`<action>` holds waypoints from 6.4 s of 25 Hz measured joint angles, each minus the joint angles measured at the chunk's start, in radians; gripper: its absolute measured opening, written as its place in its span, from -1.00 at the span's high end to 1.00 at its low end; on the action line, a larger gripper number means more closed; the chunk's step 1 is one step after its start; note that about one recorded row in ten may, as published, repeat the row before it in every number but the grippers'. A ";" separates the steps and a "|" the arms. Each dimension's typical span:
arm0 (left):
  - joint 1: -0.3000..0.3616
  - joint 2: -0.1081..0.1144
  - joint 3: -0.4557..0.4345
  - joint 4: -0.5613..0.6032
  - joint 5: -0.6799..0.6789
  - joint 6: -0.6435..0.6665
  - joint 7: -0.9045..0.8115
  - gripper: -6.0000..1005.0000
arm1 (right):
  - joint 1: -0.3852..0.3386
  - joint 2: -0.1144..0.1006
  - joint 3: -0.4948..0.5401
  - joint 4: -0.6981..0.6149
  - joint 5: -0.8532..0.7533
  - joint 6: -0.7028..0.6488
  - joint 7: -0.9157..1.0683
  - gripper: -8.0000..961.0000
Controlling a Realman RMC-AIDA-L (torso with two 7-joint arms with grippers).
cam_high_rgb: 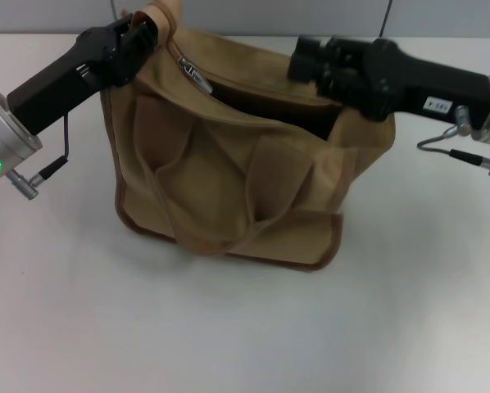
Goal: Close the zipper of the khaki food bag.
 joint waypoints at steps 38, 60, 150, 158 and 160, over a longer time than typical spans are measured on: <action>-0.028 -0.003 0.001 -0.001 -0.014 0.017 0.000 0.90 | 0.008 0.004 -0.257 0.112 0.193 0.035 0.617 0.27; -0.032 -0.003 0.016 -0.001 -0.015 0.041 -0.002 0.89 | 0.012 0.009 -0.306 0.115 0.200 0.175 0.530 -0.16; -0.056 -0.003 0.015 -0.012 -0.025 -0.002 -0.002 0.87 | 0.053 0.010 -0.426 0.095 0.342 0.286 0.208 0.29; -0.055 -0.003 0.015 -0.012 -0.025 -0.002 -0.002 0.87 | 0.040 0.011 -0.425 0.094 0.408 0.279 0.034 0.30; -0.054 -0.003 0.015 -0.012 -0.025 -0.001 -0.002 0.87 | 0.029 0.011 -0.425 0.094 0.423 0.282 -0.026 0.30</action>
